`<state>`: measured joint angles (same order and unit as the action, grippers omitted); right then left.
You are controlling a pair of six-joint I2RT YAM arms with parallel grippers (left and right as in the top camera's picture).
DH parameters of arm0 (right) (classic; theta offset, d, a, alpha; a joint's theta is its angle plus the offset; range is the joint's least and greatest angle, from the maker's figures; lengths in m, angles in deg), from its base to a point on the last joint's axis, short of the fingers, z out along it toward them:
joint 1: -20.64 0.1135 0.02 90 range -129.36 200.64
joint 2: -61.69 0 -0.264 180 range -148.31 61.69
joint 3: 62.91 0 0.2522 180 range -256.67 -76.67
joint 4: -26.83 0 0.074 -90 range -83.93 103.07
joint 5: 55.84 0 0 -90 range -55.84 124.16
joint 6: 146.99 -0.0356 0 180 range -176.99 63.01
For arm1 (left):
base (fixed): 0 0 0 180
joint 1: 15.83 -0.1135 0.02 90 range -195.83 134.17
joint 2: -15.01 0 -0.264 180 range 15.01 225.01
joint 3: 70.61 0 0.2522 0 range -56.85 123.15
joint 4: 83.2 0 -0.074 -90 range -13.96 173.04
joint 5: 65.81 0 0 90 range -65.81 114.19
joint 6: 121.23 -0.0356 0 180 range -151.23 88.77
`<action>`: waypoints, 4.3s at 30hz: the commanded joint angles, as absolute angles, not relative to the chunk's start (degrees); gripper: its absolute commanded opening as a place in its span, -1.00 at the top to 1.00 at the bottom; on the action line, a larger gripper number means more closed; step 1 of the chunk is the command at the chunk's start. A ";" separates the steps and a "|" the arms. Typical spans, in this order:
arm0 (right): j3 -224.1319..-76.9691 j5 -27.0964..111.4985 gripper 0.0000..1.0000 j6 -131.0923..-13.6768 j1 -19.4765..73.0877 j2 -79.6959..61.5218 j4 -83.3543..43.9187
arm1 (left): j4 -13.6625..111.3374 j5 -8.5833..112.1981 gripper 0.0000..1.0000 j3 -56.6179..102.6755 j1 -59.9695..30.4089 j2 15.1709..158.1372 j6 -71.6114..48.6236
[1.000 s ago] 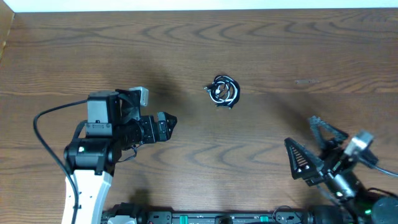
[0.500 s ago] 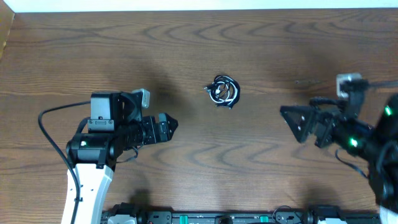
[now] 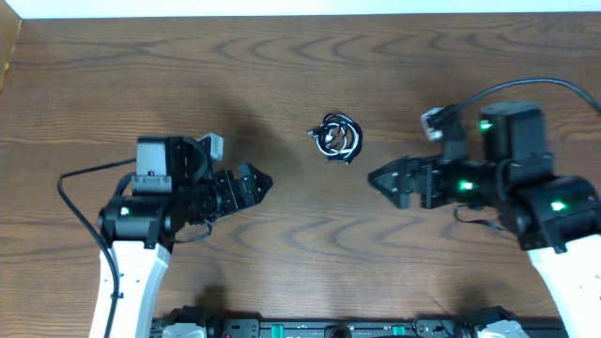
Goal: Untangle cables
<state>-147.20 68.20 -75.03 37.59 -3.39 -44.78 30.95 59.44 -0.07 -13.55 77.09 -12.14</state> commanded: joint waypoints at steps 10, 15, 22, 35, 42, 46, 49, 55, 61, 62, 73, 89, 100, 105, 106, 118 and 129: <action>-160.33 60.88 -0.99 -72.93 41.05 -21.88 -54.66 | 20.61 53.05 -0.96 16.03 -13.76 88.22 -16.16; -160.33 61.73 -0.98 -78.33 41.18 -26.21 -51.38 | 20.48 53.03 -0.95 16.03 -13.79 90.73 -16.16; -160.18 61.47 -0.98 -78.90 43.14 -31.22 -45.24 | 20.52 45.82 -0.95 15.66 -13.79 93.66 -16.16; -160.18 51.65 -0.68 -85.72 44.37 -38.52 -33.00 | 20.50 39.96 -0.96 15.66 -13.79 96.68 -16.16; -160.18 48.66 0.03 -86.96 44.37 -44.20 -27.44 | 20.50 39.96 -0.96 15.66 -13.79 96.68 -16.16; -160.18 48.68 0.22 -88.71 44.30 -46.47 -23.71 | 20.50 39.96 -0.96 15.66 -13.79 96.68 -16.16; -160.18 48.64 0.15 -88.69 44.32 -47.48 -21.67 | 20.50 39.96 -0.95 15.66 -13.79 96.68 -16.16; -160.18 44.83 0.20 -89.08 44.37 -49.93 -21.91 | 20.50 39.96 -0.96 15.66 -13.79 96.68 -16.16; -160.18 44.16 0.46 -93.39 43.84 -52.46 -21.91 | 20.50 39.96 -0.96 15.66 -13.79 96.68 -16.16; -160.18 44.18 0.44 -93.37 43.84 -52.66 -21.39 | 20.50 39.96 -0.96 15.66 -13.79 96.68 -16.16; -160.18 46.34 0.84 -93.37 44.00 -53.86 -19.23 | 20.50 39.96 -0.96 15.66 -13.79 96.68 -16.16; -164.99 60.57 0.97 -89.48 41.48 -41.75 -18.66 | 20.50 39.96 -0.96 15.66 -13.79 96.68 -16.16; -165.07 60.68 0.97 -87.53 42.44 -23.00 -18.64 | 20.50 39.96 -0.96 15.66 -13.79 96.68 -16.16; -165.07 56.97 0.94 -86.48 42.47 -20.81 -20.89 | 20.50 39.96 -0.96 15.66 -13.79 96.68 -16.16; -165.05 53.62 0.73 -86.50 42.47 -20.90 -22.79 | 20.52 39.96 -0.95 15.64 -13.79 96.68 -16.16; -165.01 36.94 -0.16 -86.88 42.38 -34.39 -35.84 | 20.50 39.96 -0.95 15.66 -13.79 96.68 -16.16; -165.01 42.91 0.07 -83.03 42.33 -48.59 -29.48 | 20.50 39.96 -0.95 15.66 -13.79 96.68 -16.16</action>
